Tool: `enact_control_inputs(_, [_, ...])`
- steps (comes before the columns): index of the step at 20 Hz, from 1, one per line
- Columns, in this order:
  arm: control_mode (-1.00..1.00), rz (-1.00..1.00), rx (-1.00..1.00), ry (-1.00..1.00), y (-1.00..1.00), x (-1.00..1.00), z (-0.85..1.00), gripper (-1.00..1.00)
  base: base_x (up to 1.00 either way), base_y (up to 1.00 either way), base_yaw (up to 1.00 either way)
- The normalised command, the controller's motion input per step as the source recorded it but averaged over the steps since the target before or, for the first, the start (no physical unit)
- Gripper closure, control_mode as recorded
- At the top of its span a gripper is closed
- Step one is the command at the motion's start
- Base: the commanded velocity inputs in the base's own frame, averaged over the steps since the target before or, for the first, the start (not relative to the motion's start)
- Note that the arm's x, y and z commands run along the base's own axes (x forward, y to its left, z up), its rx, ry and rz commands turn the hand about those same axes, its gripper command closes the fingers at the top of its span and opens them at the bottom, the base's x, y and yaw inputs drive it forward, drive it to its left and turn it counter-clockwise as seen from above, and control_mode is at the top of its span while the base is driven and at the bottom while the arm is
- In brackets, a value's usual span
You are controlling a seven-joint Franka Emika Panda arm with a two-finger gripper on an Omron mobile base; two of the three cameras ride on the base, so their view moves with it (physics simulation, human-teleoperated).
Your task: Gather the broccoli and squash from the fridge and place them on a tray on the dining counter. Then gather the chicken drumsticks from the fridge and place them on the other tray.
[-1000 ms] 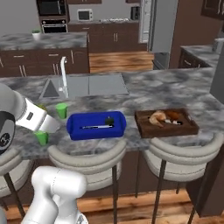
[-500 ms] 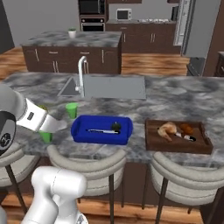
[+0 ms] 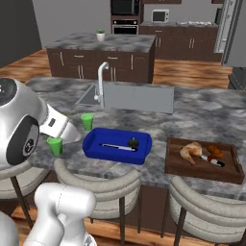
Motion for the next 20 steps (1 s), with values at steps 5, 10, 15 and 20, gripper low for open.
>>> enact_control_inputs(5, [-1.00,0.04,0.07,0.25,-0.51,0.98,-0.16,1.00,0.00,0.00,0.00])
enact_control_inputs(10, [-1.00,0.00,-0.01,0.26,-0.02,0.95,-0.65,1.00,0.00,0.00,0.00])
enact_control_inputs(15, [-1.00,0.00,-0.07,0.12,0.00,0.79,-0.76,1.00,0.00,0.00,0.00])
enact_control_inputs(20, [-1.00,0.00,-0.16,-0.01,0.00,0.23,-0.72,1.00,0.00,0.00,0.00])
